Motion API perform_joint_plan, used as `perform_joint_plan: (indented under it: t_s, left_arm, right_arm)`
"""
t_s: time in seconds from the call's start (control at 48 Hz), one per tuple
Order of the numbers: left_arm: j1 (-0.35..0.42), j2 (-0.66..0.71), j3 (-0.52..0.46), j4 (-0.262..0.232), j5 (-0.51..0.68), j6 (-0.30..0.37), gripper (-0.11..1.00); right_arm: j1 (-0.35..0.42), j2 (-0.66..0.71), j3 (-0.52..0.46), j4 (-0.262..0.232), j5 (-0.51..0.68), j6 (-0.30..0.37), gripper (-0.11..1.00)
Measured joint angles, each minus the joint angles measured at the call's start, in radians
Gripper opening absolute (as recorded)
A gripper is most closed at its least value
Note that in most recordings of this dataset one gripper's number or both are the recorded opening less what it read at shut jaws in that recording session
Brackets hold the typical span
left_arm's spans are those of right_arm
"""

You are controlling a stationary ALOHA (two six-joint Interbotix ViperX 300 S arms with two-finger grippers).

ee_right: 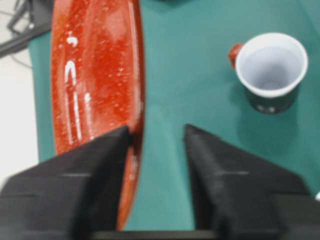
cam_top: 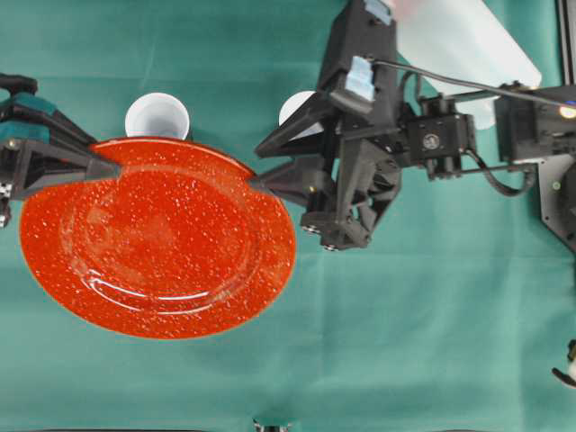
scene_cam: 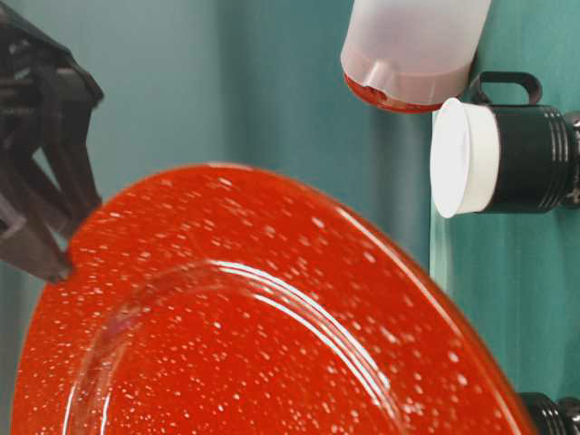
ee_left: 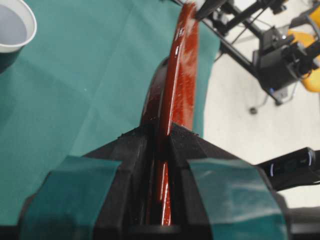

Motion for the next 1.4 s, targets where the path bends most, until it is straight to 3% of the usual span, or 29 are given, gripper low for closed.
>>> perform_joint_plan:
  t_s: [0.125,0.396,0.584,0.938,1.001,1.147,1.397]
  left_arm:
    - [0.002,0.002,-0.002,0.0,0.0,0.0,0.07]
    - [0.005,0.006,-0.006,0.0,0.0,0.0,0.07]
    - [0.018,0.009,-0.008,0.0,0.0,0.002,0.07]
    - [0.02,0.009,-0.017,0.002,0.0,-0.002,0.07]
    - [0.02,0.011,-0.02,0.002,0.0,-0.003,0.07]
    - [0.029,0.011,-0.023,0.002,0.002,-0.005,0.07]
    - [0.041,0.041,-0.048,0.002,0.021,-0.005,0.07]
  right_arm:
    - [0.0,0.009,0.0,-0.002,-0.021,-0.006,0.11]
    - [0.006,0.009,0.0,-0.003,-0.023,-0.014,0.11]
    - [0.0,0.009,0.002,-0.005,0.037,-0.009,0.11]
    - [-0.006,-0.054,0.06,0.002,0.066,0.002,0.07]
    - [-0.006,-0.055,0.061,0.002,0.057,0.002,0.19]
    - [-0.006,-0.055,0.063,0.002,0.054,0.002,0.6]
    - [0.006,-0.091,0.101,0.011,0.046,0.002,0.62]
